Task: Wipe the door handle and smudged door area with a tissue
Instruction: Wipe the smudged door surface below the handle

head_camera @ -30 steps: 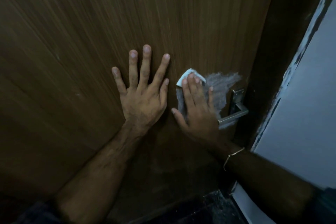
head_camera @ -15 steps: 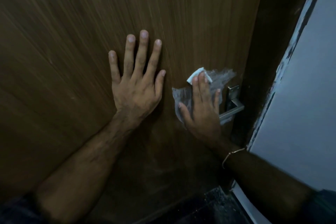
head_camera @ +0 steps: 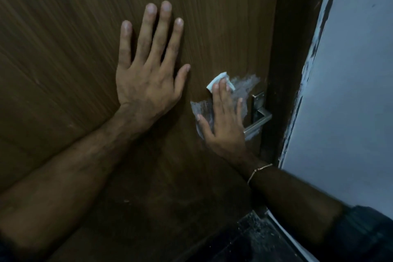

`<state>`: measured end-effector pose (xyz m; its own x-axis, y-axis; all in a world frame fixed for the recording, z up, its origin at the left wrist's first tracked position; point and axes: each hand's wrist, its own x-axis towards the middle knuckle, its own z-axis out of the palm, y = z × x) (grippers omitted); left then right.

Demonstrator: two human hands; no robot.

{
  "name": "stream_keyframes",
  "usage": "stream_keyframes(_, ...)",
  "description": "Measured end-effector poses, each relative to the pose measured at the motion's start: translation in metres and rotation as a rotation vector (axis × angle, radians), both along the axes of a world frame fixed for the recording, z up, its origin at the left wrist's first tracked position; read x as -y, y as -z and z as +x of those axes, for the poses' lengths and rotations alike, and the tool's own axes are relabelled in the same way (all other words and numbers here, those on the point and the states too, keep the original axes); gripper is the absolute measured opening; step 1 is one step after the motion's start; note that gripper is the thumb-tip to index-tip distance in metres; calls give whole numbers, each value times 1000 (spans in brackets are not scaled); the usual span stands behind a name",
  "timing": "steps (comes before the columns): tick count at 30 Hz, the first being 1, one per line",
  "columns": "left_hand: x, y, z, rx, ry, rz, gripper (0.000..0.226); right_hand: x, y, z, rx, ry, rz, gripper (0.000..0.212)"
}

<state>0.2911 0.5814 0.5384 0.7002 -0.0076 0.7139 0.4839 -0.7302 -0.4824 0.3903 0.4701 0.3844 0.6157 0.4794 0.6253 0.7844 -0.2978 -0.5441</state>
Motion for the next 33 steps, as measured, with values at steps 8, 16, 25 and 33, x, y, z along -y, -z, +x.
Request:
stream_keyframes(8, 1, -16, 6, -92, 0, 46, 67, 0, -3, 13, -63, 24, 72, 81)
stream_keyframes(16, 6, -14, 7, -94, -32, -4, 67, 11, 2, 32, -3, 50, 39, 79)
stream_keyframes(25, 5, -14, 9, -99, -34, -10, 67, 22, 0, 53, -56, 28, -8, 82)
stream_keyframes(33, 4, -12, 9, -87, -42, 30, 67, 35, 14, 70, -107, 34, -37, 83)
